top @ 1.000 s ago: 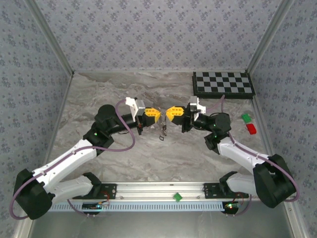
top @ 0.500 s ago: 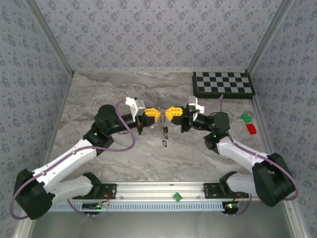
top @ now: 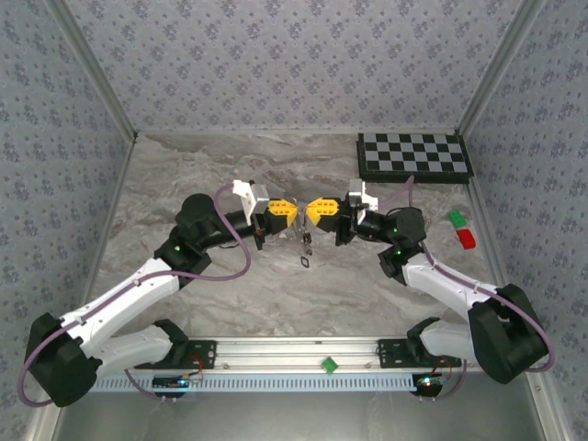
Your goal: Put the keys on the keyring
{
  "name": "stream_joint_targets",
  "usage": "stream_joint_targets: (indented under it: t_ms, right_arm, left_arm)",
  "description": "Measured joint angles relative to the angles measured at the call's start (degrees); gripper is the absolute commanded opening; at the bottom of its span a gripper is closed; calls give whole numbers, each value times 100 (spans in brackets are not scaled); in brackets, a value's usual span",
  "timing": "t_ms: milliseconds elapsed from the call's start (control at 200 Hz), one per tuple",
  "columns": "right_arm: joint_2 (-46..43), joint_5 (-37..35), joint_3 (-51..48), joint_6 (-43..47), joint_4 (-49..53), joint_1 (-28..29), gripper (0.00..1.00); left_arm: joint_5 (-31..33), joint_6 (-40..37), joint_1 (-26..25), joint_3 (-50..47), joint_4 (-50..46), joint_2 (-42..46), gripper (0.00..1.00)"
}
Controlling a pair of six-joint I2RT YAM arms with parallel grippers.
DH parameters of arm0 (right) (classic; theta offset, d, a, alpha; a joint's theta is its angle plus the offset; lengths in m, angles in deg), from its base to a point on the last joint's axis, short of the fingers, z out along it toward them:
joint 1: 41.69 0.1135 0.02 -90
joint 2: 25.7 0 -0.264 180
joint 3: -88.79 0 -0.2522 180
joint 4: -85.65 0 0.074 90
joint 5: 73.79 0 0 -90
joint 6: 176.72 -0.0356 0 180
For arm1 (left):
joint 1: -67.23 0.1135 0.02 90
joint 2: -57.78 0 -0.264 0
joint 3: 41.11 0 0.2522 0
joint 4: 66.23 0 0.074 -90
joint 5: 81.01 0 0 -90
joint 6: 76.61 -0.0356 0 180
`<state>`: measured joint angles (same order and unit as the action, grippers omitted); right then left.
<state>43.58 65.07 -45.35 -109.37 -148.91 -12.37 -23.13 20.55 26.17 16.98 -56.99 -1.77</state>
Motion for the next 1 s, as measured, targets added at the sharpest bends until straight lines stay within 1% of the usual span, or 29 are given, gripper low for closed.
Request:
stream_joint_targets:
  t_ms: [620, 999]
  right_arm:
    - [-273, -59, 15, 278, 599, -31, 0]
    - [-350, -146, 15, 365, 643, -48, 0]
  left_arm:
    - [0, 2, 0, 0, -2, 0, 0]
    - [2, 4, 0, 0, 0, 0, 0]
